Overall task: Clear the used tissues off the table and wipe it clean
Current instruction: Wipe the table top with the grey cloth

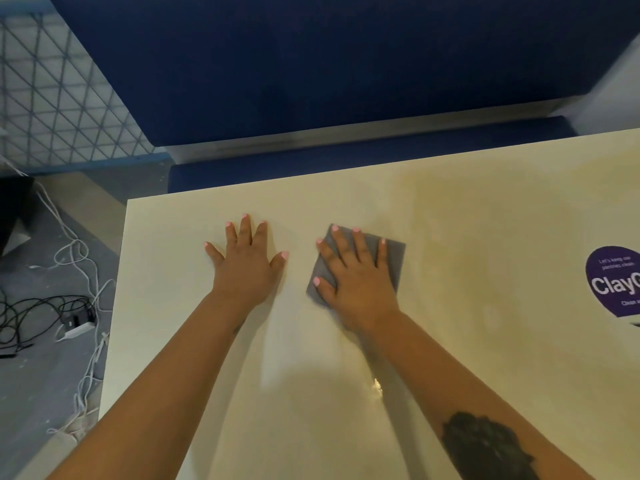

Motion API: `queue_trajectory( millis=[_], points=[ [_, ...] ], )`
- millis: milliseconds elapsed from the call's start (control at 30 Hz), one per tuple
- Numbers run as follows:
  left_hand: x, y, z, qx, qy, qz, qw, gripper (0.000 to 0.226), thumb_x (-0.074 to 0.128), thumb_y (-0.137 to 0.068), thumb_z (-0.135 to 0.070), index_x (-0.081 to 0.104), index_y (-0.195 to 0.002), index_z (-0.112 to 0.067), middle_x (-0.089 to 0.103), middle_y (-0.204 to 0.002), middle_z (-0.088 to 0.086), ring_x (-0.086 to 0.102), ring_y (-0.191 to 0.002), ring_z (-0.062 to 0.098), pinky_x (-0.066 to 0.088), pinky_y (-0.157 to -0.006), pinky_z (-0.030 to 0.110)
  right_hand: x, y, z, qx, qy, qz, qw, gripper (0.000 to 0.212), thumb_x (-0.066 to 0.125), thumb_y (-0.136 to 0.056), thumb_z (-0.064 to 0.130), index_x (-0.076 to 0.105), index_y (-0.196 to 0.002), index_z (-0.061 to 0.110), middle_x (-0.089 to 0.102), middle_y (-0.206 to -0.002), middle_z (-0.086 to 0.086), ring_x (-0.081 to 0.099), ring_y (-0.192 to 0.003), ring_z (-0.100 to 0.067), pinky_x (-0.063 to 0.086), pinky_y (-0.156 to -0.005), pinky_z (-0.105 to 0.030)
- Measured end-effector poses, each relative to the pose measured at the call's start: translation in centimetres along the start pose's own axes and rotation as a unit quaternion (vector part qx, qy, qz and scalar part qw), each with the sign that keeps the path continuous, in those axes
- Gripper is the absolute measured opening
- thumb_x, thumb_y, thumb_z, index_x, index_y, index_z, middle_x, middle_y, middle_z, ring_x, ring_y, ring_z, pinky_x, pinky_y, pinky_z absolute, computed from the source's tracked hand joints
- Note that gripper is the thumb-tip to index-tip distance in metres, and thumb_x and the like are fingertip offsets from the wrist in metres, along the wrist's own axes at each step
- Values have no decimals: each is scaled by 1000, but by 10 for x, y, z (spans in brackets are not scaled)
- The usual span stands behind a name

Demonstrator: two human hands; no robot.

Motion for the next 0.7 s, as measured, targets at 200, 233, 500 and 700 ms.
queue_trajectory(
  millis=[200, 233, 500, 700],
  points=[
    [-3, 14, -5, 15, -20, -17, 1000, 74, 25, -91, -62, 1, -149, -24, -9, -158, 7, -10, -144, 34, 1, -109, 63, 9, 66, -19, -69, -16, -19, 997, 64, 26, -90, 61, 21, -148, 36, 11, -158, 9, 6, -147, -20, -5, -114, -50],
    [-2, 16, -5, 15, -25, -15, 999, 74, 26, -91, -63, 2, -149, -25, -9, -158, 8, -10, -144, 35, 2, -109, 63, 7, 64, -29, -50, -18, -16, 998, 63, 22, -90, 61, 18, -148, 37, 8, -159, 10, 3, -147, -20, -7, -114, -49],
    [9, 25, -1, 20, -1, 21, 1000, 76, 31, -91, -62, -1, -150, -26, -12, -158, 6, -10, -144, 32, 6, -112, 60, 6, 48, 13, -12, -18, -31, 999, 65, 23, -89, 57, 25, -148, 29, 15, -158, 0, 8, -146, -29, -4, -112, -55],
    [8, 26, 0, 23, -32, 3, 999, 75, 26, -90, -65, -1, -149, -29, -9, -158, 4, -7, -145, 31, 6, -110, 64, 13, 99, -14, -51, -24, -40, 998, 63, 28, -90, 60, 22, -148, 35, 11, -158, 9, 6, -147, -21, -2, -114, -51]
  ],
)
Point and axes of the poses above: each hand's wrist, its own y-axis away from the middle knuckle, its own x-axis out of the palm, z = x × y, the point moved 6 cm from there along -y, towards the middle knuckle
